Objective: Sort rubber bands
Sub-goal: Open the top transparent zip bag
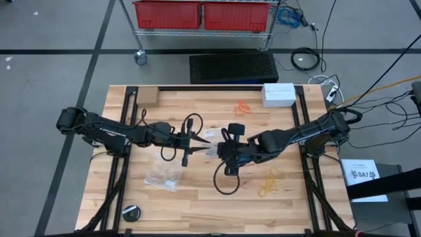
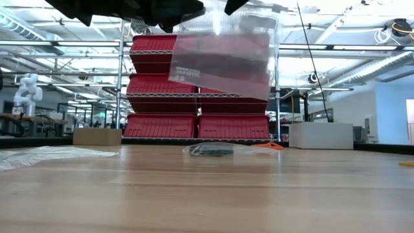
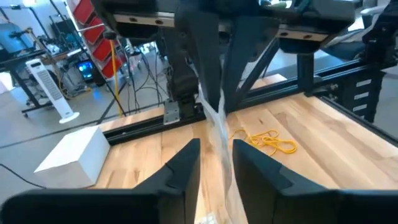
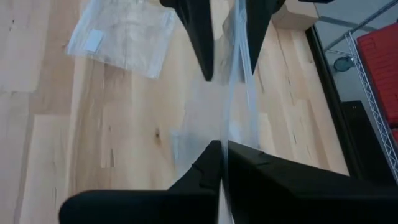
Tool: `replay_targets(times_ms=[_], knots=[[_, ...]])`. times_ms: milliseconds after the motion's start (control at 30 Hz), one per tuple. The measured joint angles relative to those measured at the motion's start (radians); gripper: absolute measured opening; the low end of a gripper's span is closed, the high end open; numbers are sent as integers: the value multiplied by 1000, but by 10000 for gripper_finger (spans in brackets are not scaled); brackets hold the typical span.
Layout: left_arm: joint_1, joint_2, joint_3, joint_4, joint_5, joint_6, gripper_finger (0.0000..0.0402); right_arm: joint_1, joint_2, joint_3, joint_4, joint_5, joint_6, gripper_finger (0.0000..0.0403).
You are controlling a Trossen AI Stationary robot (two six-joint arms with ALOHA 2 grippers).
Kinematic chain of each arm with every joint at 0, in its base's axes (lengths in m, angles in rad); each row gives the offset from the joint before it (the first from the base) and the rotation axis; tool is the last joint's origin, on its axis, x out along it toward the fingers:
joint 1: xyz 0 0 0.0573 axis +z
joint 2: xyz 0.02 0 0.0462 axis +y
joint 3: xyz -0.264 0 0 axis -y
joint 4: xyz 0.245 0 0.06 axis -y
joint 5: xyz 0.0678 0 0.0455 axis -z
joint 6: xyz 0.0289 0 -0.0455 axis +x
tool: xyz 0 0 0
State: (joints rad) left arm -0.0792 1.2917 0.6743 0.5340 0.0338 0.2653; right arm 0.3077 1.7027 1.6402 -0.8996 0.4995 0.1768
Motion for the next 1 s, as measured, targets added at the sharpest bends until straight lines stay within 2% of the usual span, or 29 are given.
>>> replay_targets(times_ms=[200,700,1000], knots=[[0,0,0,16,2,-24,103,0,0,0,-20,0,-2,0],[0,0,0,24,34,-25,11,0,0,0,-66,0,17,0],[0,0,0,33,13,-24,3,0,0,0,-67,-32,60,3]])
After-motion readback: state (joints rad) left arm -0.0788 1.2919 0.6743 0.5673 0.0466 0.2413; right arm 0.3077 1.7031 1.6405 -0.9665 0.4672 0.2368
